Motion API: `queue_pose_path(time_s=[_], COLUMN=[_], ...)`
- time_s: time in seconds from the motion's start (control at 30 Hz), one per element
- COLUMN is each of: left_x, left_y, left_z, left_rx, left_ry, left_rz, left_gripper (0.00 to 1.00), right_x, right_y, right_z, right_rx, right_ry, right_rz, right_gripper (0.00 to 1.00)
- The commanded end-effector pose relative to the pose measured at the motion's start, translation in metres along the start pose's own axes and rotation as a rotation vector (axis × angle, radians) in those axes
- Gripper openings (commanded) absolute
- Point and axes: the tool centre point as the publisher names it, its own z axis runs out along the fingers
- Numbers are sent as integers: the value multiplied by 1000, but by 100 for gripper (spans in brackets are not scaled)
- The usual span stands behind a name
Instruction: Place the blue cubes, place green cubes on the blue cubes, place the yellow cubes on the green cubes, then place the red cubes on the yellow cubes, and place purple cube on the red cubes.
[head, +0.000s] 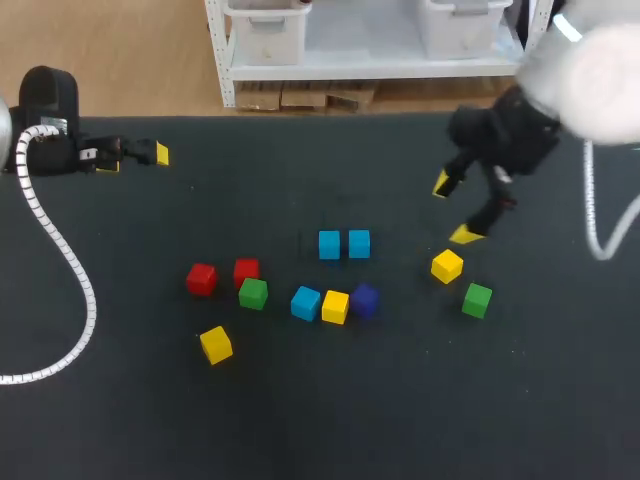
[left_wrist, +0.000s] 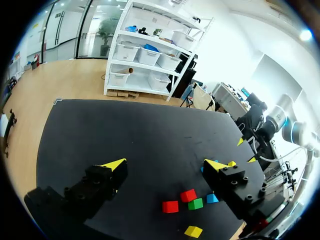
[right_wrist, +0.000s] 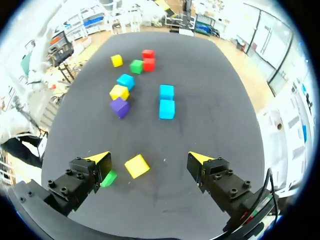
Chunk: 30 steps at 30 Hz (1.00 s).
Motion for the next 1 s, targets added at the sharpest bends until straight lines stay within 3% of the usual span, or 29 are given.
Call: queue_pose_path(time_s=[0.03, 0.3, 0.7, 0.77, 1.0], left_x=[-1, -1, -1, -2, -5], left_y=[-1, -1, -1, -6, -30], left_z=[0, 0, 0, -4, -16], left_rx=[-7, -7, -7, 58, 187], left_ry=[4, 4, 4, -19, 92], left_rz=[-1, -1, -1, 130, 665], left_gripper=[100, 100, 100, 100, 100], right_x=[16, 39, 42, 42, 42], right_y=[8, 16, 19, 19, 19], right_z=[-16, -21, -26, -26, -26], right_rx=[-28, -78, -117, -117, -117], right_ry=[-117, -252, -238, -238, -238], right_rz=[-5, 3, -67, -67, -67], right_gripper=[100, 100, 100, 100, 100])
